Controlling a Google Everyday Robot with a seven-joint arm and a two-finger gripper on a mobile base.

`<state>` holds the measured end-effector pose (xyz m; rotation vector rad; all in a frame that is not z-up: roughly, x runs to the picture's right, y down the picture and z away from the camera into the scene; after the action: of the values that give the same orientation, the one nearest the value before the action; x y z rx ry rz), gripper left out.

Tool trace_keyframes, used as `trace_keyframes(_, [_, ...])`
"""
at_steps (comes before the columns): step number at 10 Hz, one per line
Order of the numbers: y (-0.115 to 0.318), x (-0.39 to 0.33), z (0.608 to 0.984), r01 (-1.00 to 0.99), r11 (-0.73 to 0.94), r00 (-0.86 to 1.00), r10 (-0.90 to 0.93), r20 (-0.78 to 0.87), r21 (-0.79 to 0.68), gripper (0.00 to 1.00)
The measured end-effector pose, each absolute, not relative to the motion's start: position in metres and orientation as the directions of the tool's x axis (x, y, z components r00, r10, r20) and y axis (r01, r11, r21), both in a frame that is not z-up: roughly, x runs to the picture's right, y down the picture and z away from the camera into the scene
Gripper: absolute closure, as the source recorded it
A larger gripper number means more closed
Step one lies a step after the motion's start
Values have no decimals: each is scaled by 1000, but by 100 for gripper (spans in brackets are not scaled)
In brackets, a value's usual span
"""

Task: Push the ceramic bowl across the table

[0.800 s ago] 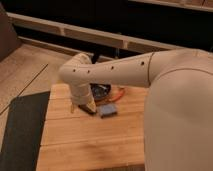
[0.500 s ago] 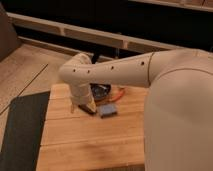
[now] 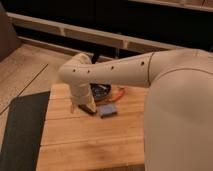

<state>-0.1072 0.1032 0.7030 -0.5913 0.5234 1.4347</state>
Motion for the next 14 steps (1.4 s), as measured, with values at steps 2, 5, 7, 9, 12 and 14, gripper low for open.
trace_keyframes(2, [103, -107, 703, -997, 42, 72, 751, -656, -62, 35])
trace_keyframes(5, [103, -107, 703, -997, 42, 72, 751, -656, -62, 35])
trace_keyframes(7, [103, -107, 703, -997, 42, 72, 751, -656, -62, 35])
trace_keyframes(9, [103, -107, 703, -997, 42, 72, 751, -656, -62, 35])
trace_keyframes(12, [101, -107, 704, -997, 49, 74, 757, -649, -57, 35])
trace_keyframes(14, [75, -102, 718, -997, 59, 78, 812, -579, -51, 35])
